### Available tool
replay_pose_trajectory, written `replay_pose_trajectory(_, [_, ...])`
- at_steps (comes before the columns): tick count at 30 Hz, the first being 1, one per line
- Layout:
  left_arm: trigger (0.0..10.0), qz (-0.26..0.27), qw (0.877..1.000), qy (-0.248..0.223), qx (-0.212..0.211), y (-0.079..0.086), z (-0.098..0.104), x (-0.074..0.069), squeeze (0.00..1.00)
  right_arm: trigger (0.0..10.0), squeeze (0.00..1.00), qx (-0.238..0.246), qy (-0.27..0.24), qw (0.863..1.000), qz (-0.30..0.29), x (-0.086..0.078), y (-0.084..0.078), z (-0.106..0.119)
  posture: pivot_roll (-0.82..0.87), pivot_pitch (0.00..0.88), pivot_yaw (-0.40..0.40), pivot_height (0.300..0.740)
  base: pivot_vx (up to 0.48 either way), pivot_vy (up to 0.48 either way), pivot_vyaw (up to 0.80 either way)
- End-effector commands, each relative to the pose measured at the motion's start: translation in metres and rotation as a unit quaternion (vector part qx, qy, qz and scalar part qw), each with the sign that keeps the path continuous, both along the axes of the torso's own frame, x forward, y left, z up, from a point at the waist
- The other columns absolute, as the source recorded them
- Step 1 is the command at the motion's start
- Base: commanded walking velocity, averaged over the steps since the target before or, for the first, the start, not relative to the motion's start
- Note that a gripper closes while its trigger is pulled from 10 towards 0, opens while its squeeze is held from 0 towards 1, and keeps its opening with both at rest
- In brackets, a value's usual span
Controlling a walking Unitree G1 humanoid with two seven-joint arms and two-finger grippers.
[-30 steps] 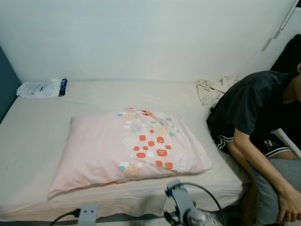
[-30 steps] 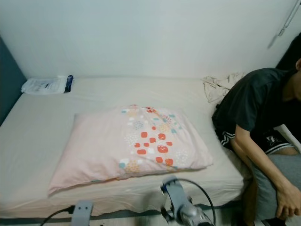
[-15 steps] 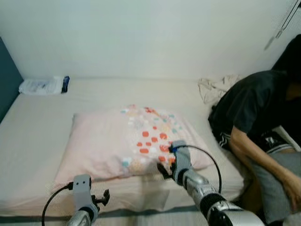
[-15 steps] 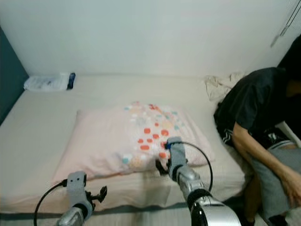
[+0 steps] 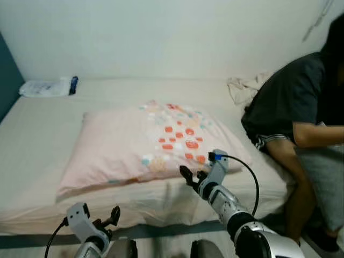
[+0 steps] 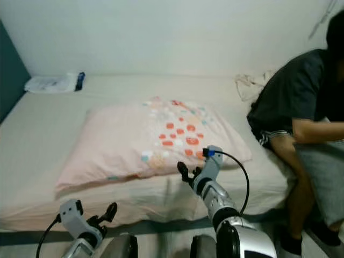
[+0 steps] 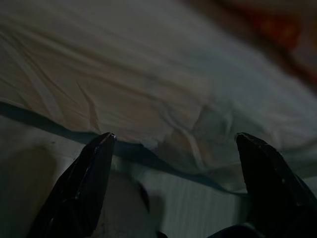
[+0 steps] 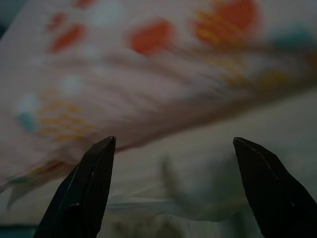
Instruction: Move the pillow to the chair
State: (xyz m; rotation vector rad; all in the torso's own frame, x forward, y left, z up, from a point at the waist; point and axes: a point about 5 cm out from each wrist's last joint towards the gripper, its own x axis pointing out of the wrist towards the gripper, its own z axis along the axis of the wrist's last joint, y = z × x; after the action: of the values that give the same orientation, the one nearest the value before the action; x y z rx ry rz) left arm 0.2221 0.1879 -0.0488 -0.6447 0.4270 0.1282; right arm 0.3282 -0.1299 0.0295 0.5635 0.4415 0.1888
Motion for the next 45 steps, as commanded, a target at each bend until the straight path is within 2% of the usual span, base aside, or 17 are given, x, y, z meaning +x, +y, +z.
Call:
replay_pose_trajectory(1, [10.0, -0.002, 1.0, -0.008, -0.013, -0.004, 0.001, 0.003, 0.0, 10.0, 0.0, 0.02, -0.002, 1.0, -0.014, 0.004, -0.003, 0.004, 0.04, 0.084, -0.066, 0.559, 0.0, 0.0, 0.0])
replay_pose_trajectory(2, [10.0, -0.002, 1.0, -0.008, -0.013, -0.004, 0.001, 0.003, 0.0, 10.0, 0.0, 0.02, -0.002, 1.0, -0.014, 0.004, -0.003, 0.004, 0.04, 0.084, -0.066, 0.559, 0.0, 0.0, 0.0])
replay_pose_trajectory(3, [10.0, 0.0, 0.999, -0.021, -0.029, -0.005, 0.003, 0.003, 0.0, 10.0, 0.0, 0.069, -0.015, 0.997, -0.035, 0.009, -0.006, 0.011, 0.05, 0.093, -0.059, 0.549, 0.0, 0.0, 0.0])
replay_pose_trajectory(4, [10.0, 0.0, 0.999, -0.021, -0.029, -0.005, 0.003, 0.003, 0.0, 10.0, 0.0, 0.069, -0.015, 0.997, -0.035, 0.009, -0.006, 0.011, 0.05, 0.093, -0.059, 0.549, 0.0, 0.0, 0.0])
replay_pose_trajectory(8, [10.0, 0.001, 0.999, -0.031, -0.04, -0.005, 0.003, 0.002, 0.0, 10.0, 0.0, 0.124, -0.038, 0.99, -0.048, 0.015, -0.007, 0.021, 0.06, 0.105, -0.051, 0.534, 0.0, 0.0, 0.0])
replay_pose_trajectory(10, [10.0, -0.001, 0.999, -0.032, -0.042, -0.002, 0.0, -0.006, 0.0, 10.0, 0.0, 0.183, -0.088, 0.978, -0.037, 0.025, -0.005, 0.04, 0.07, 0.133, -0.036, 0.519, 0.0, 0.0, 0.0])
replay_pose_trajectory(11, [10.0, -0.001, 0.999, -0.032, -0.042, -0.002, 0.0, -0.006, 0.0, 10.0, 0.0, 0.183, -0.088, 0.978, -0.037, 0.025, -0.005, 0.04, 0.07, 0.133, -0.036, 0.519, 0.0, 0.0, 0.0])
replay_pose_trajectory(12, [10.0, -0.001, 0.999, -0.031, -0.042, 0.0, -0.002, -0.01, 0.0, 10.0, 0.0, 0.196, -0.112, 0.974, -0.023, 0.029, -0.003, 0.049, 0.07, 0.151, -0.027, 0.509, 0.0, 0.0, 0.0])
replay_pose_trajectory(17, [10.0, -0.005, 0.999, -0.031, -0.041, 0.002, -0.005, -0.017, 0.0, 10.0, 0.0, 0.203, -0.144, 0.968, -0.007, 0.035, -0.002, 0.062, 0.08, 0.167, -0.02, 0.489, 0.0, 0.0, 0.0])
replay_pose_trajectory(18, [10.0, -0.008, 0.999, -0.035, -0.04, 0.003, -0.005, -0.021, 0.0, 10.0, 0.0, 0.204, -0.142, 0.968, -0.029, 0.038, -0.007, 0.065, 0.1, 0.2, -0.004, 0.484, 0.0, 0.0, 0.0])
replay_pose_trajectory(22, [10.0, -0.014, 0.998, -0.045, -0.037, 0.005, -0.005, -0.026, 0.0, 10.0, 0.0, 0.188, -0.125, 0.971, -0.077, 0.041, -0.016, 0.065, 0.12, 0.229, 0.011, 0.484, 0.0, 0.0, 0.0])
replay_pose_trajectory(28, [10.0, -0.022, 0.997, -0.071, -0.029, 0.009, 0.0, -0.031, 0.0, 10.0, 0.0, 0.25, -0.146, 0.953, -0.091, 0.046, -0.018, 0.076, 0.15, 0.265, 0.023, 0.484, 0.0, 0.0, 0.0])
replay_pose_trajectory(33, [10.0, -0.029, 0.996, -0.086, -0.024, 0.009, 0.003, -0.035, 0.0, 10.0, 0.0, 0.295, -0.173, 0.938, -0.064, 0.049, -0.009, 0.087, 0.18, 0.283, 0.028, 0.484, 0.0, 0.0, 0.0])
replay_pose_trajectory(37, [10.0, -0.034, 0.995, -0.09, -0.022, 0.007, 0.005, -0.038, 0.0, 10.0, 0.0, 0.313, -0.177, 0.932, -0.044, 0.051, -0.002, 0.092, 0.19, 0.291, 0.029, 0.484, 0.0, 0.0, 0.0])
replay_pose_trajectory(42, [10.0, -0.037, 0.995, -0.091, -0.022, 0.006, 0.006, -0.042, 0.0, 10.0, 0.0, 0.305, -0.146, 0.94, -0.039, 0.055, 0.012, 0.095, 0.19, 0.287, 0.037, 0.484, 0.0, 0.0, 0.0])
replay_pose_trajectory(43, [10.0, -0.043, 0.995, -0.091, -0.022, 0.004, 0.008, -0.041, 0.0, 10.0, 0.0, 0.283, -0.118, 0.951, -0.034, 0.056, 0.024, 0.095, 0.19, 0.286, 0.038, 0.484, 0.0, 0.0, 0.0])
replay_pose_trajectory(45, [10.0, -0.045, 0.995, -0.092, -0.021, 0.004, 0.009, -0.041, 0.0, 10.0, 0.0, 0.274, -0.11, 0.955, -0.03, 0.056, 0.029, 0.094, 0.19, 0.286, 0.038, 0.484, 0.0, 0.0, 0.0])
